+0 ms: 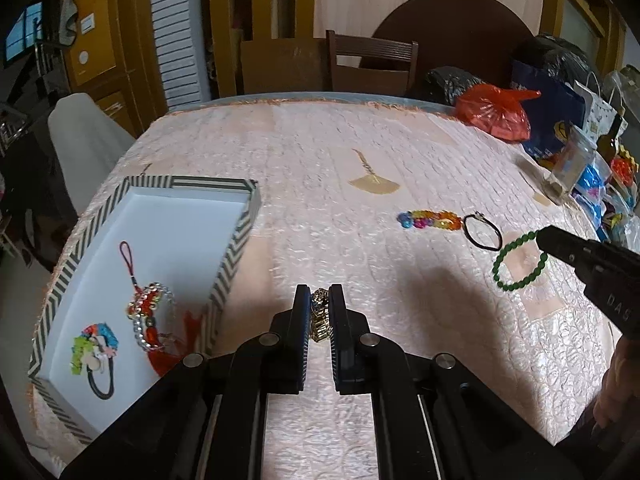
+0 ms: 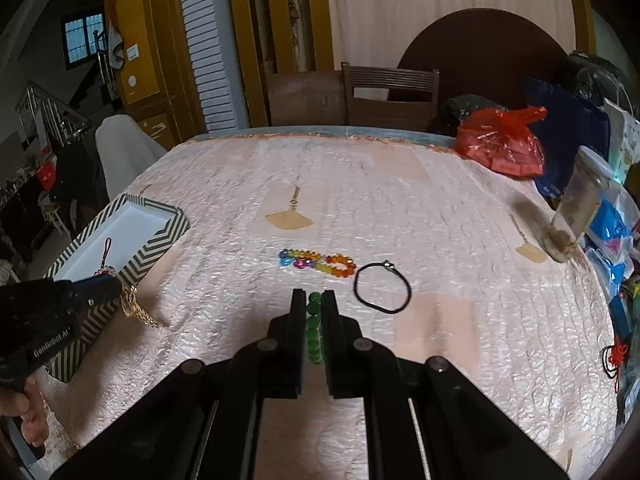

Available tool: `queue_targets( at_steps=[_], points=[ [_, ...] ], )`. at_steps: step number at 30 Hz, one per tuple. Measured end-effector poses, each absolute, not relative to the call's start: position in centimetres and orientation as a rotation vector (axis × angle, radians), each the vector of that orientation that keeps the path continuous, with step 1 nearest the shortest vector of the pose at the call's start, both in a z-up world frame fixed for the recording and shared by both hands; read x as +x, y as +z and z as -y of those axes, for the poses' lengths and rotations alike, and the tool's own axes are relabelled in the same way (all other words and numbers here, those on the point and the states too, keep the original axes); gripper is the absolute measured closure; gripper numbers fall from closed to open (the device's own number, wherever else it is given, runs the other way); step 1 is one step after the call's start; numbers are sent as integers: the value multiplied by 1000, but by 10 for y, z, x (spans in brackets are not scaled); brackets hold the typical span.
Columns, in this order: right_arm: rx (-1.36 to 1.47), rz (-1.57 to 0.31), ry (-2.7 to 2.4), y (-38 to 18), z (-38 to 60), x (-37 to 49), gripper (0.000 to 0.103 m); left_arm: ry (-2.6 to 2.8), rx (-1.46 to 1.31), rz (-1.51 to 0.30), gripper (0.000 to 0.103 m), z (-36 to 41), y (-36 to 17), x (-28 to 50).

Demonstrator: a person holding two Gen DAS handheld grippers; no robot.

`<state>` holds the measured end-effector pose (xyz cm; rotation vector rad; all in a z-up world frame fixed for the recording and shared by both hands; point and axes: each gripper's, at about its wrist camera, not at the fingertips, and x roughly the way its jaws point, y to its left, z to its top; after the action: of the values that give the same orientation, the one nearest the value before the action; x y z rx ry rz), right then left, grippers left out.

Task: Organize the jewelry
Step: 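Open the left tool over the tray to drop the gold watch while the right tool drops the green bracelet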

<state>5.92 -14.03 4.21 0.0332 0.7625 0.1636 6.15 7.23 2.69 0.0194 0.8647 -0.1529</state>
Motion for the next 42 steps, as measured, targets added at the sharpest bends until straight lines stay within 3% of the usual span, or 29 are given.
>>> queue_targets(
  at_steps=[15,27,42],
  points=[
    [-31,-755,244,64,73,77,96,-71,-32,-826,72,-144,45,70],
    [-68,-740,404,77,-19,104,96,70,-67,-852,72,-235,27,75],
    [-63,-842,621,30,-136,143,96,132,-101,-899,72,-270,-16,86]
  ],
)
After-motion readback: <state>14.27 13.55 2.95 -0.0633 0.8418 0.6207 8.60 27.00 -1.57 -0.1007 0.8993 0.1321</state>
